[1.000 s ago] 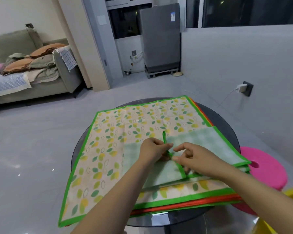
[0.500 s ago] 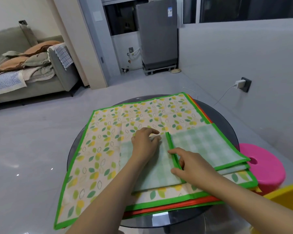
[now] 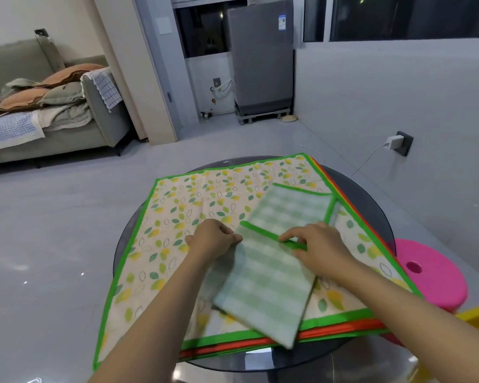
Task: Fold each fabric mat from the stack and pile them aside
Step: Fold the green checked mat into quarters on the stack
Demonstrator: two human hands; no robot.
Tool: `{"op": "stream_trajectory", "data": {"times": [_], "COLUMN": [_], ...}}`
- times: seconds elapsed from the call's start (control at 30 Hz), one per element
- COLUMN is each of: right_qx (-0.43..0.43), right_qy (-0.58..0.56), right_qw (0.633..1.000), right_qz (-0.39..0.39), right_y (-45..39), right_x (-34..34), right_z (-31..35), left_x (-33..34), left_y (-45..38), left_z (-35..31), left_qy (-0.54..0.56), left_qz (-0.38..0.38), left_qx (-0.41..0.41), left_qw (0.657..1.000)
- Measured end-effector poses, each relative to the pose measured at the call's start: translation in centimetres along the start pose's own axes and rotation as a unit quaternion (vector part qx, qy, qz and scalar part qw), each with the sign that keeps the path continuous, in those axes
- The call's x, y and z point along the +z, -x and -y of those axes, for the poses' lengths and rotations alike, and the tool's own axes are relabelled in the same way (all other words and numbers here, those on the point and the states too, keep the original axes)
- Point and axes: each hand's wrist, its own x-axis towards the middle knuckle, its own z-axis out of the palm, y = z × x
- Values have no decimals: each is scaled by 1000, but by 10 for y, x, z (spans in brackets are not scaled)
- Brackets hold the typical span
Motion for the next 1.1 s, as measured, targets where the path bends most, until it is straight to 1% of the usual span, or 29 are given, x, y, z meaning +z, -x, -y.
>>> {"op": "stream_trajectory", "data": {"times": [0.07,0.17,0.27,0.33,0.4,0.43,0.47,0.5,0.53,0.57,0.63,0.73,0.83,0.9,0.97,1.1], "right_qx": [-23,-56,-74,-76,-64,-57,-56,-61,-68,-72,-67,-69,-57,-28,4,31], "right_qy": [25,17,36,79,112,114,110,110,114,113,110,130,149,150,152,155], "right_qw": [999,998,996,994,990,988,988,988,990,991,991,986,984,984,984,983], "right_qz": [-19,-22,-23,-29,-64,-88,-97,-85,-58,-25,34,76,85,89,96,89], "right_y": [-17,-36,-43,-42,-34,-27,-18,-8,2,10,21,23,23,23,22,21], "right_x": [5,15,22,24,25,25,26,27,30,33,39,47,49,46,40,31], "right_z": [1,4,4,5,7,10,13,17,22,26,29,24,19,16,10,-2], "left_x": [-10,-20,-23,-24,-17,-10,-2,7,16,24,37,45,43,41,37,24], "left_y": [5,13,21,26,33,39,46,54,61,67,67,61,61,60,57,50], "left_z": [9,19,24,22,22,23,22,21,20,18,21,27,30,32,36,48], "left_qy": [-7,-52,-66,-95,-181,-213,-217,-204,-185,-171,-184,-214,-221,-223,-227,-244], "left_qz": [3,5,15,-1,-70,-100,-120,-111,-79,-43,2,2,9,9,8,11], "left_qx": [-25,-46,-52,-36,18,67,130,190,232,251,250,229,198,179,175,171], "left_qw": [1000,998,996,995,981,969,960,954,952,952,951,949,955,958,958,955]}}
